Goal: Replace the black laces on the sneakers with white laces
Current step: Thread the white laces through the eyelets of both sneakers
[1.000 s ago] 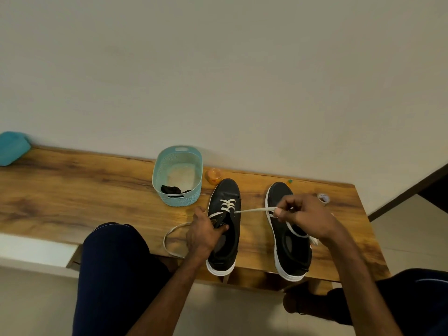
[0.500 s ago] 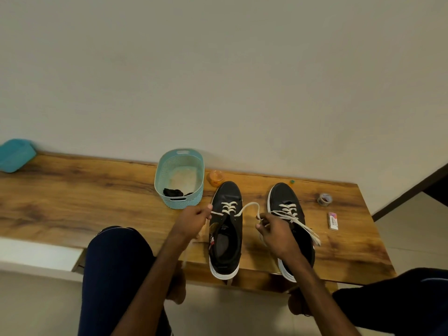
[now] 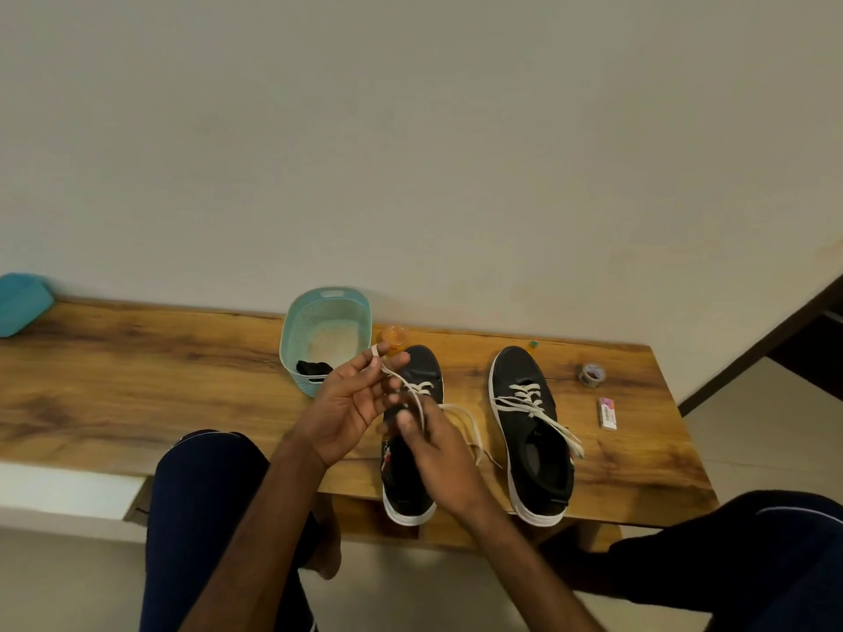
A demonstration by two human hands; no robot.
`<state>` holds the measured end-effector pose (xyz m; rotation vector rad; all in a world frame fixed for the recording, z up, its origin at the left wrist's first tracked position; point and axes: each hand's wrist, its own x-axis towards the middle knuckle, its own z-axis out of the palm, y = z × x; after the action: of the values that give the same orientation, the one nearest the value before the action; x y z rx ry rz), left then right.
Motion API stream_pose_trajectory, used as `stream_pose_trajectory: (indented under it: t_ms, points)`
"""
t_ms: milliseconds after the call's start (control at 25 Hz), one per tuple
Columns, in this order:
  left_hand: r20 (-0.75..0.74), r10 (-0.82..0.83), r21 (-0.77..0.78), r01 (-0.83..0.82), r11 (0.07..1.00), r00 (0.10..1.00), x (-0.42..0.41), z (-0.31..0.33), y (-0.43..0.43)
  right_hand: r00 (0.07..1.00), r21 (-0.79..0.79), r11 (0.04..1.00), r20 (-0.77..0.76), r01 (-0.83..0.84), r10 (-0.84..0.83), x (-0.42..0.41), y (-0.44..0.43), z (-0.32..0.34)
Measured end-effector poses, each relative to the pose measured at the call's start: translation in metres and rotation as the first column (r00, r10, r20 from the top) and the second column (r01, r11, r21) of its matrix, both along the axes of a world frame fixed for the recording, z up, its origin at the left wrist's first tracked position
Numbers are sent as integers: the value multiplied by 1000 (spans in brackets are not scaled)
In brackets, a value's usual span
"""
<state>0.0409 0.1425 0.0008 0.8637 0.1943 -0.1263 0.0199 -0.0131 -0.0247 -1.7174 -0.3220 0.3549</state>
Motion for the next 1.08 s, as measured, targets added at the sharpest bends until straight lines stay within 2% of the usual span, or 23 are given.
stream_pose_trajectory:
  t_ms: [80,160,240,320,360,400,440,520,560,600,680,720,800,920,1080]
  points:
    - [-16,107,-21,-107,994,994,1,-5,9,998,51,998,-62,-30,33,-4,6,-3]
    - [-65,168,73,-163,984,984,2,-10,23,997,33,999,-76,13,-11,1,-4,-7]
    - [-147,125,343,-68,937,981,2,-17,30,996,-57,996,-43,72,-74,10,-20,-8]
    - [-225,121,608,42,793,967,3,-30,31,994,-130,986,5,108,-108,20,-32,-9]
    - [-233,154,724,65,687,960,3,-36,31,994,-162,981,27,109,-106,22,-36,-9]
    - [-216,188,838,84,539,958,4,-41,32,994,-202,974,51,104,-95,23,-38,-10]
    - [-194,208,933,114,342,959,4,-45,33,994,-252,963,77,100,-83,24,-38,-12]
    - [-98,198,989,117,-87,975,3,-49,34,990,-354,930,129,103,-60,25,-35,-17]
    - [-7,124,981,30,-189,992,3,-49,31,986,-404,909,159,105,-43,26,-32,-19]
    - [79,8,979,-76,-191,997,4,-49,25,979,-470,876,206,111,-13,26,-29,-21]
    - [167,-210,980,-185,-71,963,4,-46,8,941,-588,793,335,160,59,24,-23,-24]
    - [165,-278,985,-172,-1,946,4,-44,1,916,-613,767,393,193,84,23,-21,-25]
    - [75,-368,991,-30,127,927,5,-45,-8,883,-626,743,458,239,102,23,-20,-29]
    - [-35,-377,956,142,258,925,4,-46,-9,872,-634,723,480,274,90,25,-21,-32]
    - [-65,-336,942,168,289,940,5,-46,-7,890,-618,735,453,279,43,30,-21,-35]
